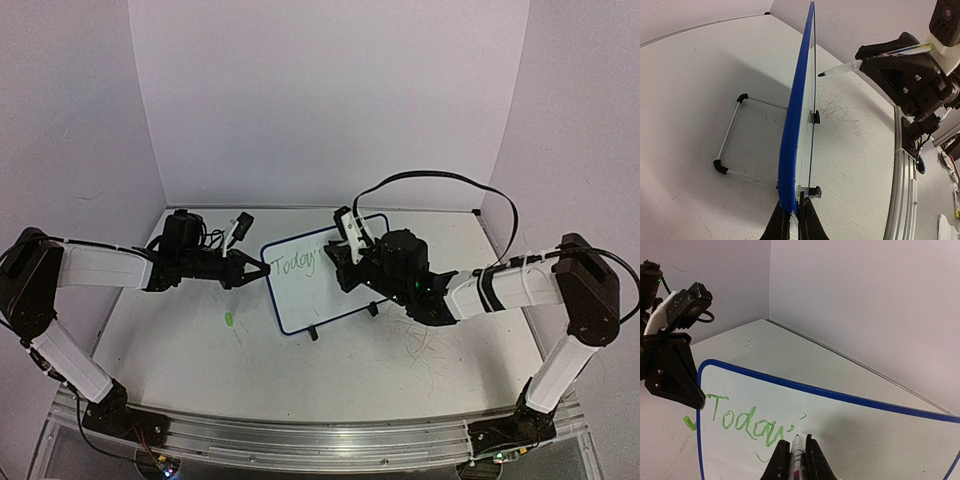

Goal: Write a sentence on the whiteboard

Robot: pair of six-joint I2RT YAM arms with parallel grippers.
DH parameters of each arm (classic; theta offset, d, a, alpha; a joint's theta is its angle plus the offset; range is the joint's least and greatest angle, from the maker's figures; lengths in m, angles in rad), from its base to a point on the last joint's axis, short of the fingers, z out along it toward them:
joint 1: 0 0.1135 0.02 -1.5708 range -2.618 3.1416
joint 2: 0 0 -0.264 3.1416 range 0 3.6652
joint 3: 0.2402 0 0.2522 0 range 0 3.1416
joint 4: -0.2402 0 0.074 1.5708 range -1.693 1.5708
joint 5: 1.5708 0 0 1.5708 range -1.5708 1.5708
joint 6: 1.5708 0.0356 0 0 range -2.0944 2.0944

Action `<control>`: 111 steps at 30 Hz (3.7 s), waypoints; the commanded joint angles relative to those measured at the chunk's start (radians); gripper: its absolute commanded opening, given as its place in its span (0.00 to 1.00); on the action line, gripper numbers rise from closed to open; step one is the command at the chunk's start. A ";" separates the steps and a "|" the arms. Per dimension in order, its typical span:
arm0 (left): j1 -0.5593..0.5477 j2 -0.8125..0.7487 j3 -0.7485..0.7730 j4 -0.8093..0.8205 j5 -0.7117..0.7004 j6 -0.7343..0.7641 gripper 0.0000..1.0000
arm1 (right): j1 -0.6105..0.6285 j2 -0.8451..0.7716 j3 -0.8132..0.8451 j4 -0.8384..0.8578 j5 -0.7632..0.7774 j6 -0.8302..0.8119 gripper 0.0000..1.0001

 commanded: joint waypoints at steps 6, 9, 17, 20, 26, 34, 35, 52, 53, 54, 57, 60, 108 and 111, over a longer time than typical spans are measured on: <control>-0.003 0.002 0.025 -0.041 -0.055 0.081 0.00 | -0.008 0.024 0.054 0.040 0.051 0.028 0.00; -0.003 0.000 0.025 -0.041 -0.055 0.082 0.00 | -0.011 0.027 0.056 0.040 0.063 0.031 0.00; -0.003 -0.001 0.025 -0.041 -0.054 0.083 0.00 | -0.015 0.043 0.064 0.038 0.076 0.030 0.00; -0.003 -0.001 0.025 -0.041 -0.055 0.083 0.00 | -0.014 0.049 0.069 0.032 0.064 0.029 0.00; -0.003 -0.002 0.025 -0.042 -0.055 0.085 0.00 | -0.014 0.056 0.073 0.026 0.052 0.029 0.00; -0.003 -0.005 0.025 -0.042 -0.055 0.085 0.00 | -0.015 0.059 0.071 0.019 0.024 0.038 0.00; -0.003 -0.005 0.023 -0.042 -0.056 0.085 0.00 | -0.015 0.059 0.071 0.017 0.022 0.039 0.00; -0.003 -0.008 0.024 -0.044 -0.060 0.087 0.00 | -0.013 0.056 0.039 0.002 0.010 0.059 0.00; -0.003 -0.008 0.024 -0.044 -0.059 0.087 0.00 | -0.013 0.054 0.037 0.001 0.010 0.059 0.00; -0.003 -0.007 0.024 -0.044 -0.059 0.086 0.00 | -0.013 0.054 0.035 0.000 0.011 0.059 0.00; -0.003 -0.008 0.024 -0.044 -0.058 0.087 0.00 | -0.013 0.052 0.032 0.000 0.010 0.060 0.00; -0.003 -0.010 0.023 -0.045 -0.061 0.088 0.00 | -0.013 0.052 0.029 -0.005 0.007 0.060 0.00; -0.003 -0.009 0.025 -0.048 -0.059 0.091 0.00 | 0.007 0.065 0.027 -0.014 0.023 0.086 0.00; -0.003 -0.008 0.026 -0.048 -0.059 0.091 0.00 | 0.007 0.072 0.043 -0.014 0.018 0.089 0.00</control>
